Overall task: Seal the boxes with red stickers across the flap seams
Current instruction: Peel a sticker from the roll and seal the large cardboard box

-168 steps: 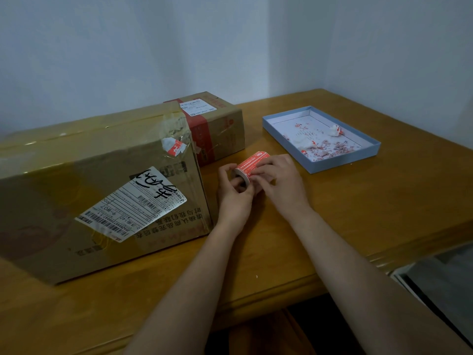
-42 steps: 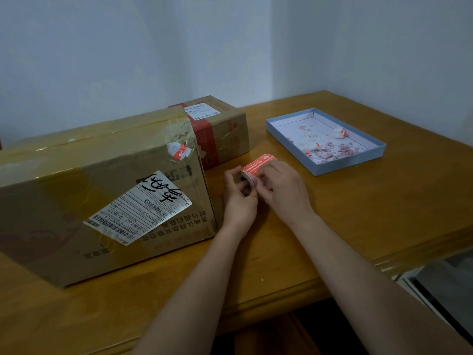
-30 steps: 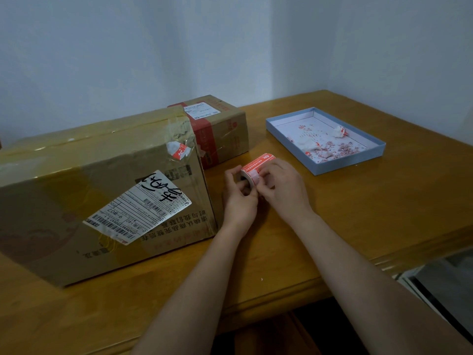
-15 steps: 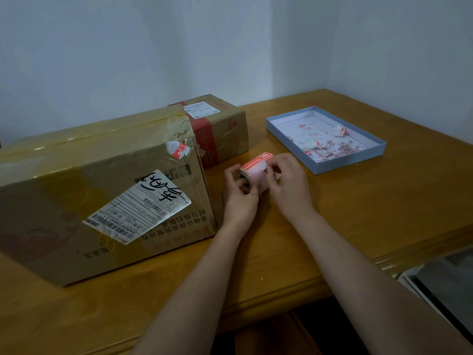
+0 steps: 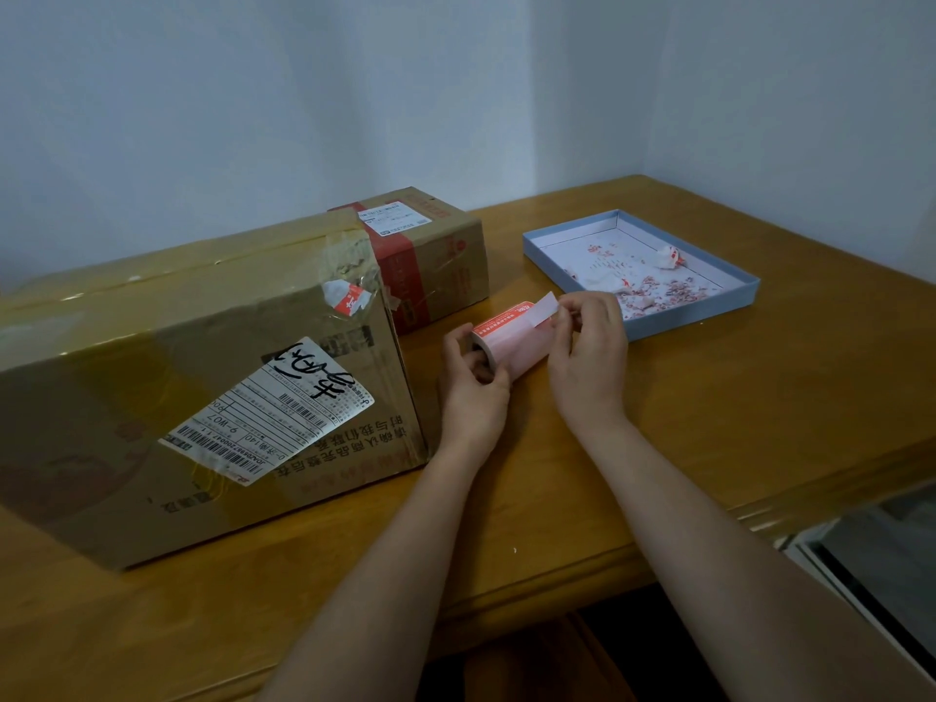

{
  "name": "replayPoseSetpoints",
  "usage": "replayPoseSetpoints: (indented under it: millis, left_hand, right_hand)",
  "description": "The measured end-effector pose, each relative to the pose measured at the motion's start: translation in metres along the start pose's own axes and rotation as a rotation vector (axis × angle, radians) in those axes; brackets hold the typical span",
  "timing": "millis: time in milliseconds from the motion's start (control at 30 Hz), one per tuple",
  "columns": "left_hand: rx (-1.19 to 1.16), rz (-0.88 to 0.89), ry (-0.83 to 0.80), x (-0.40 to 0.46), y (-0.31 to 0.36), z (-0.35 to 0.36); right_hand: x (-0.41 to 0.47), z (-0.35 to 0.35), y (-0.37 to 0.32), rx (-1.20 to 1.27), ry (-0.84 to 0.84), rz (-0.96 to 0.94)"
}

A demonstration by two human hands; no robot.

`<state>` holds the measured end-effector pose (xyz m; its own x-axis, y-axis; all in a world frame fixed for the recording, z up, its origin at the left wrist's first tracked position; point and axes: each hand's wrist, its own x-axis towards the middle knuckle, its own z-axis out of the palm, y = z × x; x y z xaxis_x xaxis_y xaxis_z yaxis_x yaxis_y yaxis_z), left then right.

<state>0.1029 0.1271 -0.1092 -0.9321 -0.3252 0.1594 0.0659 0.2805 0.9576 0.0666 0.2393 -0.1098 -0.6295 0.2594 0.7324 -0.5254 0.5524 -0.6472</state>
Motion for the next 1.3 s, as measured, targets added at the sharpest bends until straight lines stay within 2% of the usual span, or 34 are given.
replayPoseSetpoints:
  millis: [700,967,1167,1300]
  left_hand:
    - [0.076,-0.01,0.059,0.003,-0.002,0.003]
    - [0.101,0.029,0.071,-0.002,0.003,0.001]
    - [0.212,0.046,0.116,-0.011,0.017,-0.003]
    - [0.153,0.139,0.121,-0.016,0.033,-0.008]
  right_hand:
    - [0.006,-0.005,-0.004,0.072,0.27,0.045]
    - [0.003,-0.005,-0.002,0.065,0.25,0.028]
    - [0.003,-0.006,-0.009,0.063,0.203,0.022]
    - [-0.002,-0.008,-0.019,0.078,0.187,0.008]
